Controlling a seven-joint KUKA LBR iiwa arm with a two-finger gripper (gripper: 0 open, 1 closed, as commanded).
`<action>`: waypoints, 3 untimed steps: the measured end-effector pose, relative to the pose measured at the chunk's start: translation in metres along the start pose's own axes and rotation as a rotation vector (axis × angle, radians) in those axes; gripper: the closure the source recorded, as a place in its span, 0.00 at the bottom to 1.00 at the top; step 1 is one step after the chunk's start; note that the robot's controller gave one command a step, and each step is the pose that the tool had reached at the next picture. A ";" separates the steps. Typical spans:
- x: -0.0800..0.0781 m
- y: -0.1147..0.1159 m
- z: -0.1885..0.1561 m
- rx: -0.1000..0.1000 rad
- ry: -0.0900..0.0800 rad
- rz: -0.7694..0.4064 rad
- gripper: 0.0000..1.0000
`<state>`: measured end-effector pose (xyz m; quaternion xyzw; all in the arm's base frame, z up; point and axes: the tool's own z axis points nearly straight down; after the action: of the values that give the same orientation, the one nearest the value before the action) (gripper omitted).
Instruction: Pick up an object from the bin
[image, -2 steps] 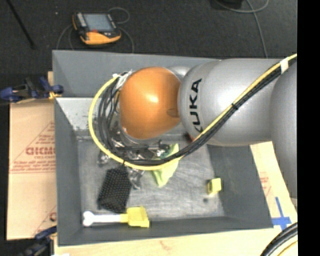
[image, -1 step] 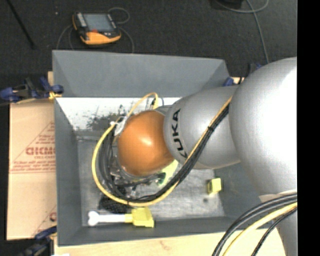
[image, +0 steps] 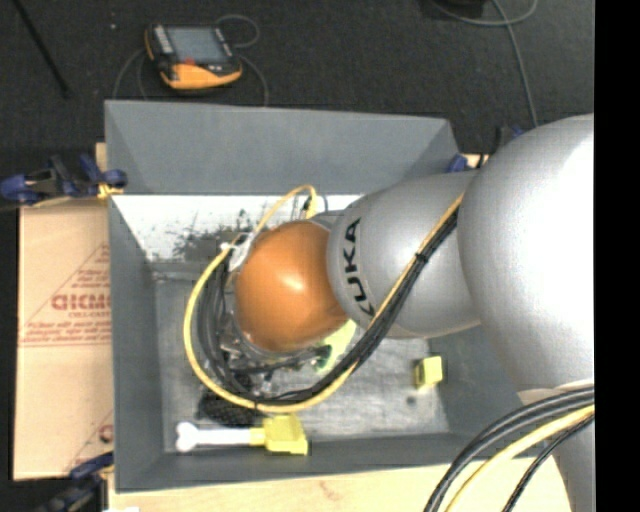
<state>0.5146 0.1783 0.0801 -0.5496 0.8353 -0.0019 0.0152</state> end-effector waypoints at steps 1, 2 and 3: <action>0.004 -0.002 -0.047 -0.021 0.023 0.006 1.00; 0.013 0.002 -0.061 -0.013 0.015 -0.007 1.00; 0.007 0.004 -0.089 -0.027 0.028 -0.024 1.00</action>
Offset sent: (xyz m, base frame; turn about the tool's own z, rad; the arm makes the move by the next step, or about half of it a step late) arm -0.0337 -0.0258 0.0021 -0.0395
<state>0.5060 0.1725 0.1689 -0.5596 0.8288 0.0015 -0.0040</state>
